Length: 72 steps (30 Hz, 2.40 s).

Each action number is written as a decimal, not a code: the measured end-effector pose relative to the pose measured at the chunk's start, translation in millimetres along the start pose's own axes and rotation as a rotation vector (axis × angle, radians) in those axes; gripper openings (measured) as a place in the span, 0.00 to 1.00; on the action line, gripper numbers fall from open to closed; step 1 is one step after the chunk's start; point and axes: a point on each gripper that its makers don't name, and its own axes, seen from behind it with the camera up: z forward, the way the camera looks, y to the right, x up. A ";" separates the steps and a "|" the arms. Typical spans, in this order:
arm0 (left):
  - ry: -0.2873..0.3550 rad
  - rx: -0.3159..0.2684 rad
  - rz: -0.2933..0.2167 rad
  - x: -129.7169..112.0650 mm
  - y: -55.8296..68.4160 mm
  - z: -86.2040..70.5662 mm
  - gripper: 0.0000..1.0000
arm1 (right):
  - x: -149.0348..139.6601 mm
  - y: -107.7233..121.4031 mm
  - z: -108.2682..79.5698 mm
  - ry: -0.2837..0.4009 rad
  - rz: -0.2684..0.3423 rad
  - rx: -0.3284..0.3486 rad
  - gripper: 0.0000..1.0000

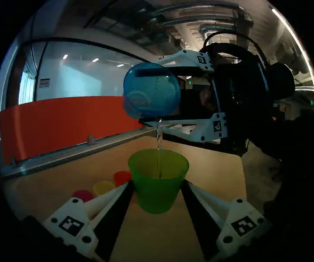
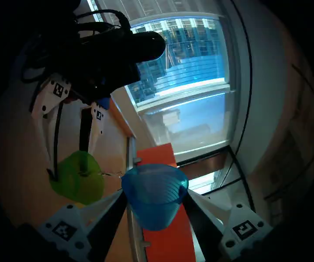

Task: Pour water

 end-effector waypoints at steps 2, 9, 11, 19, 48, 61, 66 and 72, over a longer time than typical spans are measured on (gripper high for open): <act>0.001 0.000 -0.001 0.3 0.1 0.2 0.78 | 0.0 0.3 -0.1 0.000 -0.005 -0.001 0.87; 0.004 -0.003 -0.003 1.5 1.4 0.2 0.79 | 0.4 1.6 -0.1 -0.001 -0.026 -0.005 0.87; 0.004 -0.003 -0.001 1.6 1.6 0.0 0.78 | 0.3 1.9 -0.1 -0.001 -0.031 -0.005 0.87; 0.004 -0.005 -0.002 2.0 2.3 1.2 0.78 | 0.5 4.1 -0.6 -0.004 -0.064 -0.012 0.87; 0.006 0.000 -0.005 1.4 -2.6 3.2 0.78 | 6.6 6.1 1.8 -0.005 -0.182 -0.030 0.87; 0.010 0.003 -0.005 2.2 -3.6 1.8 0.78 | 11.7 8.4 3.2 -0.002 -0.233 -0.039 0.87; 0.014 0.004 -0.009 3.0 -4.9 1.4 0.78 | 13.9 8.5 4.6 -0.003 -0.266 -0.044 0.87; 0.015 0.006 -0.008 2.5 -4.1 -0.1 0.78 | 17.8 8.4 5.6 -0.002 -0.292 -0.047 0.87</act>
